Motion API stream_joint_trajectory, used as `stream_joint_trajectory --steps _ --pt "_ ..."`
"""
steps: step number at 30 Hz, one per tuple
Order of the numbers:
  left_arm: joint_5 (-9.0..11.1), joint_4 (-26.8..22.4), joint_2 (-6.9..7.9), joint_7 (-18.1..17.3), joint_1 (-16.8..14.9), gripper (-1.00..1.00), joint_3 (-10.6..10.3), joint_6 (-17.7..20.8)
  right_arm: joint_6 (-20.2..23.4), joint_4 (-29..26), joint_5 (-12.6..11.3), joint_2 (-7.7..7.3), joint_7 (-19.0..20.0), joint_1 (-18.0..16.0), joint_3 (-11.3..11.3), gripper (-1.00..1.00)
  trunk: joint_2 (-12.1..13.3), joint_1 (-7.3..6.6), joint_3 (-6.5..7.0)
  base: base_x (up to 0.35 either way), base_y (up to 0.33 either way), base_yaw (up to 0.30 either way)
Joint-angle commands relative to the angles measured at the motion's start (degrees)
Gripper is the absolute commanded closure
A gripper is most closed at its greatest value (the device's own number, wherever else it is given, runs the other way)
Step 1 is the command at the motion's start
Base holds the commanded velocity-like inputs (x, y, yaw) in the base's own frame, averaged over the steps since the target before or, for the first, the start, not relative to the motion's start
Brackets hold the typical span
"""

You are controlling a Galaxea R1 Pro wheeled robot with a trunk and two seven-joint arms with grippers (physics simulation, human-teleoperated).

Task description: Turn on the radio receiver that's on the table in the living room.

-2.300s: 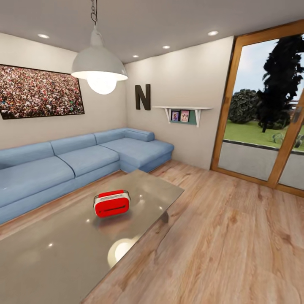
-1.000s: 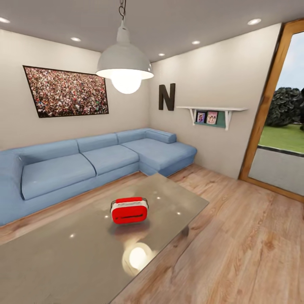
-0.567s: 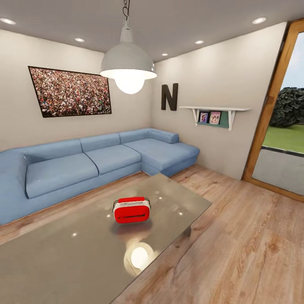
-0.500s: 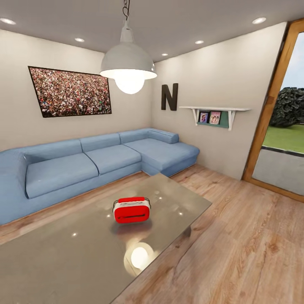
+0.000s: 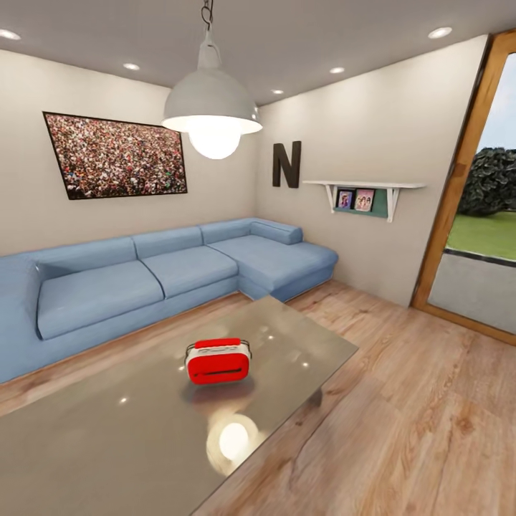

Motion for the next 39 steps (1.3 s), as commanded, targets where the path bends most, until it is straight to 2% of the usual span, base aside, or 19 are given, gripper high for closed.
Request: stream_joint_trajectory --steps 1,39 --pt "0.00 0.00 0.01 0.00 0.00 -1.00 0.00 0.00 0.00 0.00 0.00 0.00 0.00 0.00 0.00 -1.00 0.00 0.00 0.00 0.217 -0.174 0.000" --pt "0.09 0.00 0.29 0.00 0.00 -1.00 0.06 0.00 -0.14 0.00 0.00 0.00 0.00 0.00 0.07 -1.00 0.00 0.00 0.00 0.232 -0.173 0.010"
